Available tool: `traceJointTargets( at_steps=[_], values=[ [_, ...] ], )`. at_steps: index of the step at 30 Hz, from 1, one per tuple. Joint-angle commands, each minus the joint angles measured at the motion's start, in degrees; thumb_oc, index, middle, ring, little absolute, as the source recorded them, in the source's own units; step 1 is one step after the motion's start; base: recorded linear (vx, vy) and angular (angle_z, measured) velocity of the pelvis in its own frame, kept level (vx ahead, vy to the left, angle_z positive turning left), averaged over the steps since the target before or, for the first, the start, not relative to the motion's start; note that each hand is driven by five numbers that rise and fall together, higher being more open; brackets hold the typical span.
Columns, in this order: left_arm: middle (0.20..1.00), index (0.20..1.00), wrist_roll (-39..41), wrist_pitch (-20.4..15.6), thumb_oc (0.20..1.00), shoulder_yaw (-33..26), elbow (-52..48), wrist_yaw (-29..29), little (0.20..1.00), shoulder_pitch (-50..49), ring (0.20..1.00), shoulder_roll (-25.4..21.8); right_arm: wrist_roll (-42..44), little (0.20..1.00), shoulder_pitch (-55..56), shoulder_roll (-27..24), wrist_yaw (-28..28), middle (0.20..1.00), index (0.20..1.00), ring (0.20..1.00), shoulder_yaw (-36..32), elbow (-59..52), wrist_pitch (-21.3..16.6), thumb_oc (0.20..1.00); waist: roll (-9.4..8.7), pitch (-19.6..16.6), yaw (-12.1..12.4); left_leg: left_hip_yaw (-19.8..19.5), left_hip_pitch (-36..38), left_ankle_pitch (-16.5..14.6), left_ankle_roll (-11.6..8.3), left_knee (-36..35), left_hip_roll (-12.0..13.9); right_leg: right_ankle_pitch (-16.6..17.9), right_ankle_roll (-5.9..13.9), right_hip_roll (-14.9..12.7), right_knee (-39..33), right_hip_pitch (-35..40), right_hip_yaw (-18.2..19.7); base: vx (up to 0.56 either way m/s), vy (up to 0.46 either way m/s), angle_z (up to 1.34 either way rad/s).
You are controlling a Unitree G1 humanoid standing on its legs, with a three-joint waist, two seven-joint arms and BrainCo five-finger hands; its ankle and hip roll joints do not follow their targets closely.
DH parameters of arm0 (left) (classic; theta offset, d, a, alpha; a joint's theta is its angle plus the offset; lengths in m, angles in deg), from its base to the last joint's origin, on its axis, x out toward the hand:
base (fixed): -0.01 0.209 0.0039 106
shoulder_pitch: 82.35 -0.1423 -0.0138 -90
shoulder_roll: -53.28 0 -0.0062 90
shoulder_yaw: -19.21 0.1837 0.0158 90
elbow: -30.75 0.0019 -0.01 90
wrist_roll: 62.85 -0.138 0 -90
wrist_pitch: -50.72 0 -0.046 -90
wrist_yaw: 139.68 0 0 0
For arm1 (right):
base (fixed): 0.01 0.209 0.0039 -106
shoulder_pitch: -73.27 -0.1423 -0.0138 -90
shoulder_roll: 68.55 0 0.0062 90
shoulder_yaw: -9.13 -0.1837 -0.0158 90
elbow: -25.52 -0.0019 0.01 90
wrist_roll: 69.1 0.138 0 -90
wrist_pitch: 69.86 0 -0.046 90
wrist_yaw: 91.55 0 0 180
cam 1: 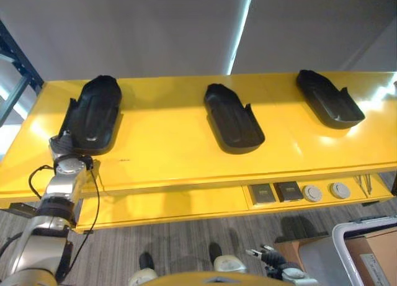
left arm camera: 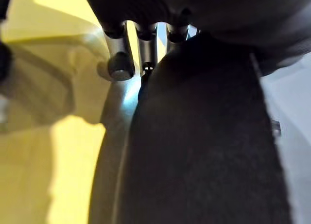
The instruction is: Move parts from the plastic box to the shelf.
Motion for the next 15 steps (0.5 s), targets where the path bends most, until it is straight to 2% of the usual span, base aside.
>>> traceJointTargets(
  at_steps=[1,7,15],
  values=[
    [0.2,0.2,-0.5,-2.2,0.2,-1.2,2.4,-2.0,0.2,3.5,0.2,0.3,0.2,1.0,-0.4,-0.5,0.3,1.0,1.0,1.0,2.3,-1.1,-1.4,1.0,-0.32,0.7,1.2,-0.2,-2.3,-7.2,0.94,9.1,4.1,-2.7,2.62,-1.6,6.3,-5.7,-0.3,-0.01,-0.005,-0.07],
    [0.2,0.2,-3.9,-0.2,0.2,0.7,-6.6,-3.6,0.2,-3.3,0.2,4.0,-0.4,1.0,0.0,0.4,1.3,1.0,1.0,1.0,2.0,-3.6,-1.0,1.0,-0.34,1.2,2.1,-0.4,-2.0,-7.4,1.16,9.1,3.8,-2.7,2.53,-1.9,5.7,-4.8,-0.5,0.0,0.001,-0.02],
    [0.2,0.2,-6.1,2.7,0.2,0.3,-16.5,-5.5,0.2,-9.8,0.2,3.4,-1.0,1.0,0.2,0.5,1.1,1.0,1.0,1.0,1.2,-4.4,-0.1,1.0,0.27,1.8,3.5,-0.8,-2.0,-7.3,1.11,8.9,3.3,-3.0,2.39,-2.5,5.5,-4.3,-1.3,-0.01,0.013,0.01]
  ],
)
